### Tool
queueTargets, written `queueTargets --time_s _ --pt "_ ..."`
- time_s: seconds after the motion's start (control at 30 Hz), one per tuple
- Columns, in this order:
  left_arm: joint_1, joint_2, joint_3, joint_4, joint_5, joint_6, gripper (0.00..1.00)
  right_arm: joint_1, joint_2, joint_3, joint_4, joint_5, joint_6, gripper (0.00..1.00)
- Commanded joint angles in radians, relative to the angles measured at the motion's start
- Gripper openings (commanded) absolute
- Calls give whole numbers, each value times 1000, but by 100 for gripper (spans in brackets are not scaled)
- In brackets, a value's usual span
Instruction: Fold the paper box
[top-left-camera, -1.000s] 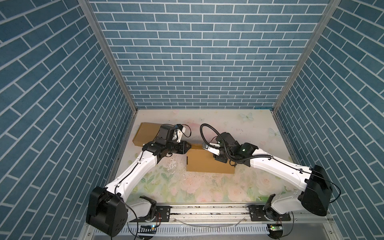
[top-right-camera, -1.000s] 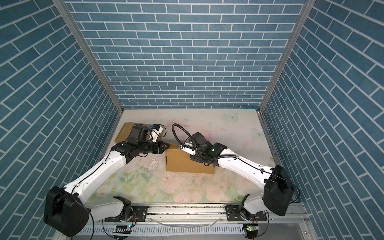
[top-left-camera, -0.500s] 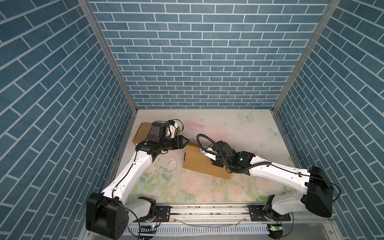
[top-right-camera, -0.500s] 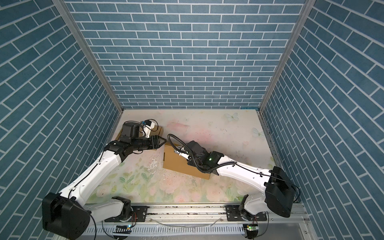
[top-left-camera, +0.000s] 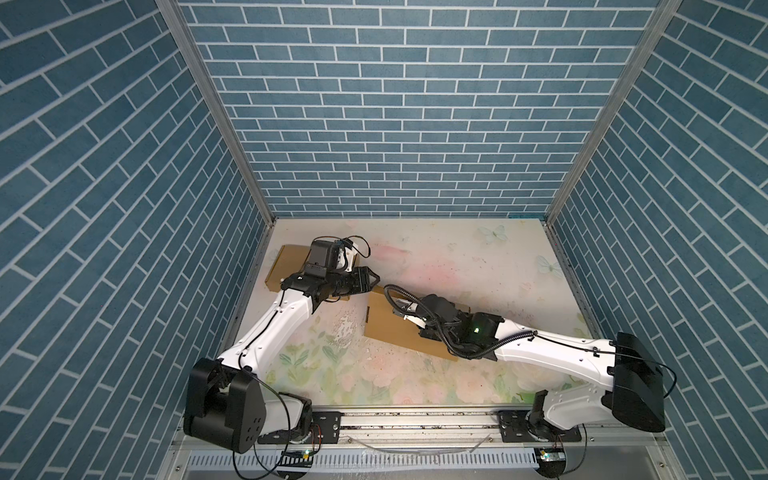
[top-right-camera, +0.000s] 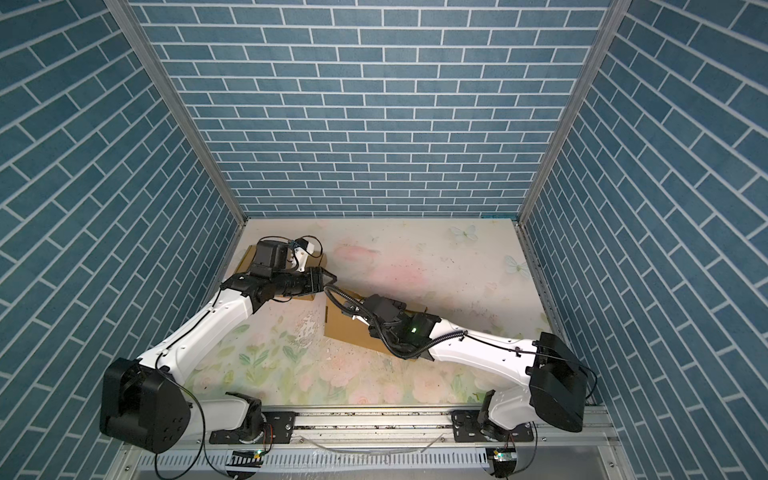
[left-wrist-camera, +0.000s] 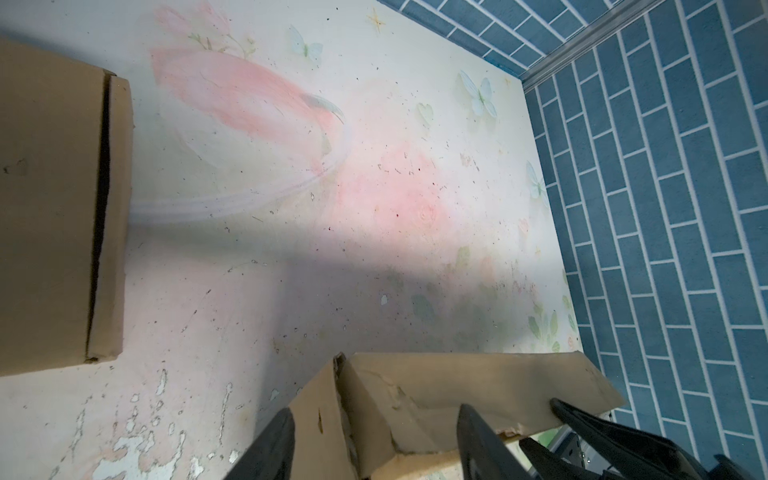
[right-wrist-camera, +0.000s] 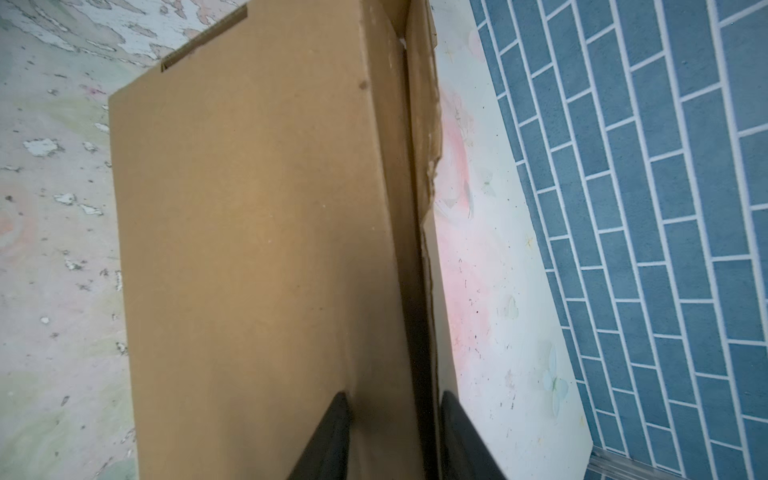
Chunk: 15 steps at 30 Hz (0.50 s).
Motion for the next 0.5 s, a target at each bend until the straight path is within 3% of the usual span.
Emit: queueTargets --time_s 0.0,0.3,0.47 --pt "1 6 6 15 11 -11 61 23 32 -48 -28 29 26 35" --pt "27 -28 -126 30 42 -13 42 54 27 -83 -1 83 47 34" --pt "31 -89 -242 110 59 -69 41 80 22 -101 18 115 52 34"
